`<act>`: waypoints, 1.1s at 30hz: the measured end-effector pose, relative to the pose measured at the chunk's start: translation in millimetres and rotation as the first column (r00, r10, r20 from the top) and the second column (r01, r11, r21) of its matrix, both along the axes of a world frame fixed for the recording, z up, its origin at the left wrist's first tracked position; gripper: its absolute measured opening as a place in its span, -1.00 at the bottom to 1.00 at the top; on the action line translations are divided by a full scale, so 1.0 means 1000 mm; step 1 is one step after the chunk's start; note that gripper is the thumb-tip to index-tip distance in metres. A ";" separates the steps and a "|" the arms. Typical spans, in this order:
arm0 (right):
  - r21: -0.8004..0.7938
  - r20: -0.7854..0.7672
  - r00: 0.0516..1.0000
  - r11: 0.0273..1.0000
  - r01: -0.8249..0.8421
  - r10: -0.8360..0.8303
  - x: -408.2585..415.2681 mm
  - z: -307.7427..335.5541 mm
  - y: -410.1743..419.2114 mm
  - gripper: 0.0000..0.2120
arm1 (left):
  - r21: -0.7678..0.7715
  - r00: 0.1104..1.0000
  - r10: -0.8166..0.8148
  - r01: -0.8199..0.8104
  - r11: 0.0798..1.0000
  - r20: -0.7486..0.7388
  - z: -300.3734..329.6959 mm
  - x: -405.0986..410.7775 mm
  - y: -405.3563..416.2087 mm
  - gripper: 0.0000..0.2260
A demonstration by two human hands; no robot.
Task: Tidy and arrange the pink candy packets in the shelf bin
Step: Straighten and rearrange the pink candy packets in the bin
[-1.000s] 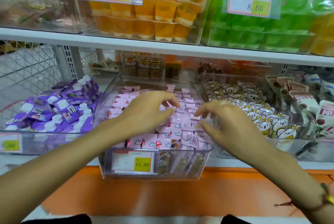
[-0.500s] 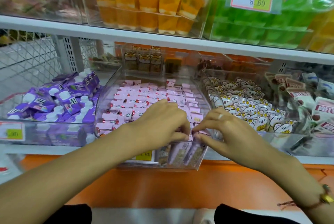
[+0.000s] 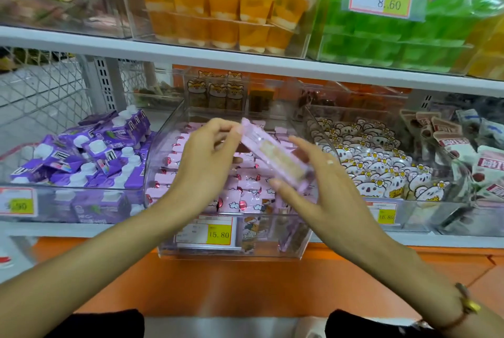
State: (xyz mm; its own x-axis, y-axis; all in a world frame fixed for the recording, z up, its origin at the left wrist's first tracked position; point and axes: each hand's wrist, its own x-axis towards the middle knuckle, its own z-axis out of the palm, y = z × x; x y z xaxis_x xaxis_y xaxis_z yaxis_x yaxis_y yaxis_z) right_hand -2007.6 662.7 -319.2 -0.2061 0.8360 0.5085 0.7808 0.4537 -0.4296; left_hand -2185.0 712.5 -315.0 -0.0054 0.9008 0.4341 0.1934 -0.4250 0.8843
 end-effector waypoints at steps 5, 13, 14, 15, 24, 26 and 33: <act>-0.105 -0.658 0.752 0.985 -0.140 0.037 -0.007 0.011 0.005 -0.67 | -0.150 0.996 -0.085 0.090 0.985 0.040 -0.003 -0.003 0.001 -0.79; -0.407 -0.844 0.478 0.871 -0.274 -0.244 0.003 0.012 0.013 -0.46 | 0.027 0.942 -0.179 0.194 0.981 -0.284 -0.006 -0.005 -0.009 -0.68; -0.401 -0.860 0.450 0.863 -0.308 -0.239 0.004 0.013 0.013 -0.40 | -0.003 0.953 -0.189 0.194 0.981 -0.235 -0.005 -0.005 -0.008 -0.69; -0.381 -0.883 0.412 0.857 -0.347 -0.226 0.006 0.015 0.013 -0.34 | -0.045 0.963 -0.203 0.199 0.979 -0.176 -0.003 -0.005 -0.007 -0.67; 0.038 -0.753 0.648 0.991 -0.128 0.112 0.011 0.015 0.005 -0.52 | -0.058 0.904 -0.283 0.279 0.959 -0.321 -0.009 0.003 -0.011 -0.60; 0.118 -0.660 0.731 0.985 -0.129 0.175 0.016 0.015 0.004 -0.55 | 0.033 0.771 -0.177 0.248 0.968 -0.612 -0.010 -0.006 -0.008 -0.59; 0.041 -0.181 0.975 0.992 -0.121 0.126 0.029 0.006 0.010 -0.68 | -0.008 0.413 -0.147 0.320 0.947 -0.899 -0.021 -0.016 0.000 -0.73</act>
State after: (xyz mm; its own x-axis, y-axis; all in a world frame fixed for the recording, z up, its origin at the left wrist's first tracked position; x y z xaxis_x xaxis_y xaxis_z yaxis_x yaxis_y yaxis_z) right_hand -1978.9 672.4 -313.4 -0.2078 0.7939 0.5715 0.6271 0.5565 -0.5450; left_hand -2200.9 713.0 -336.2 0.6565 0.7305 0.1882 0.6975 -0.6828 0.2172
